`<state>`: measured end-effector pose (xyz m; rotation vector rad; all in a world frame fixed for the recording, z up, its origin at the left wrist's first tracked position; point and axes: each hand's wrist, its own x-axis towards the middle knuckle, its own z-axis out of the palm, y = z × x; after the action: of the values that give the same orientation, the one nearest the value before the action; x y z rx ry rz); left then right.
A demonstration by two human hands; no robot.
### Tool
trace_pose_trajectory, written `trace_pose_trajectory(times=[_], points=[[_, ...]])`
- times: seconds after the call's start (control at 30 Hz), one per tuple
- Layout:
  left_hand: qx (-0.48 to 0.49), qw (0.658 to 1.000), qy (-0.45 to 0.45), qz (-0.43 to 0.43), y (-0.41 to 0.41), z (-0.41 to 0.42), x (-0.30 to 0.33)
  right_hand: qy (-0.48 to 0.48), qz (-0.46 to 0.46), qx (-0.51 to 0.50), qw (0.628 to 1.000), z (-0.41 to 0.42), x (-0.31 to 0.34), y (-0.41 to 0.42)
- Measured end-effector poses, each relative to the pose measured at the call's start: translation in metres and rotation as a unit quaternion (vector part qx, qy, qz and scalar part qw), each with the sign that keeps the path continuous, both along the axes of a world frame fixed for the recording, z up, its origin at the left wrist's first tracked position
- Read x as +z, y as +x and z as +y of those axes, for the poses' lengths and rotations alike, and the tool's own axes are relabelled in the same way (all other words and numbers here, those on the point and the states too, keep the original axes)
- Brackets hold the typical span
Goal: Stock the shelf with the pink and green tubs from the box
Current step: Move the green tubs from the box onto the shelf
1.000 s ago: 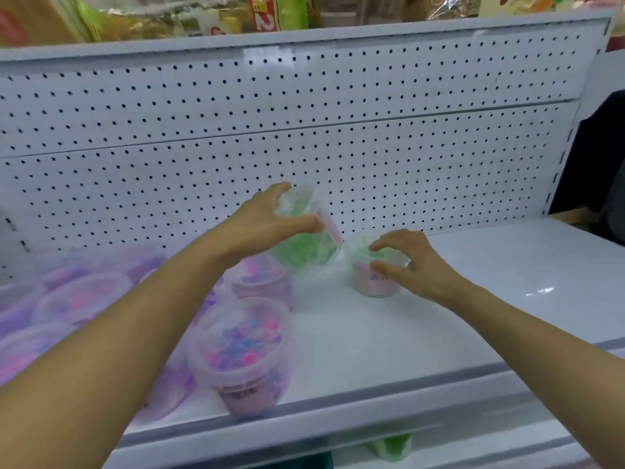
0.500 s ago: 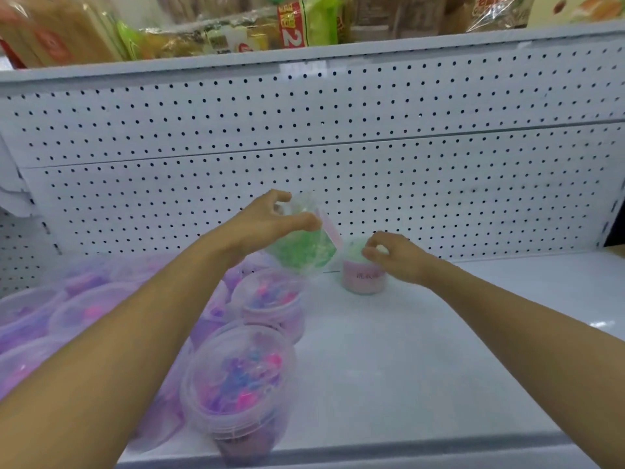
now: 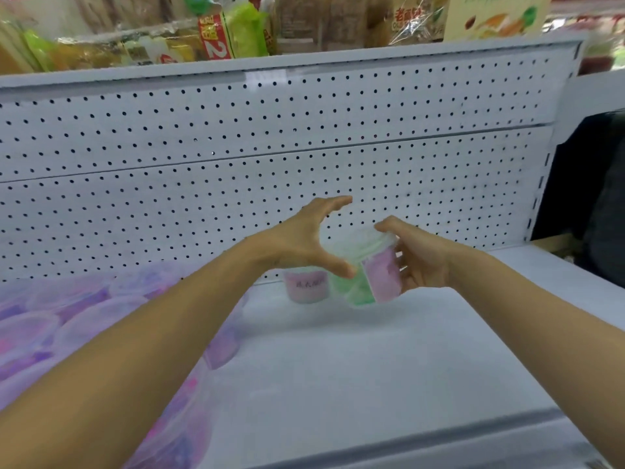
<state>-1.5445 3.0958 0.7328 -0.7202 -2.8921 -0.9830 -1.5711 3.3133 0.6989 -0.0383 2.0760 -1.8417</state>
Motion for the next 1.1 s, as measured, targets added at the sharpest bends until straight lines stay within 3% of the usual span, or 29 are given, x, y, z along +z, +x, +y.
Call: trace_pose_trajectory(times=[0.23, 0.3, 0.43, 0.53, 0.6, 0.7, 0.87, 1.1], points=[[0.153, 0.976, -0.151, 0.025, -0.030, -0.006, -0.034, -0.100, -0.016, -0.188, 0.977, 0.017, -0.058, -0.004], [0.180, 0.962, -0.204, 0.025, -0.034, -0.008, -0.041, -0.057, -0.012, -0.200, 0.978, 0.012, -0.066, -0.009], [0.205, 0.947, -0.247, 0.013, -0.035, -0.011, -0.046, 0.155, 0.018, -0.178, 0.972, 0.011, -0.062, -0.015], [0.208, 0.945, -0.253, 0.022, -0.033, -0.013, -0.050, 0.249, 0.219, -0.154, 0.931, 0.024, -0.064, -0.012], [0.213, 0.941, -0.261, 0.031, -0.032, -0.013, -0.051, 0.266, 0.371, -0.052, 0.888, 0.036, -0.069, -0.008], [0.229, 0.928, -0.291, 0.050, -0.029, -0.010, -0.048, 0.336, 0.455, 0.034, 0.824, 0.046, -0.084, -0.019], [0.252, 0.907, -0.330, 0.075, -0.027, -0.006, -0.046, 0.411, 0.452, 0.000, 0.792, 0.025, -0.078, -0.038], [0.266, 0.898, -0.341, 0.080, -0.030, -0.005, -0.051, 0.460, 0.425, 0.021, 0.779, -0.001, -0.067, -0.056]])
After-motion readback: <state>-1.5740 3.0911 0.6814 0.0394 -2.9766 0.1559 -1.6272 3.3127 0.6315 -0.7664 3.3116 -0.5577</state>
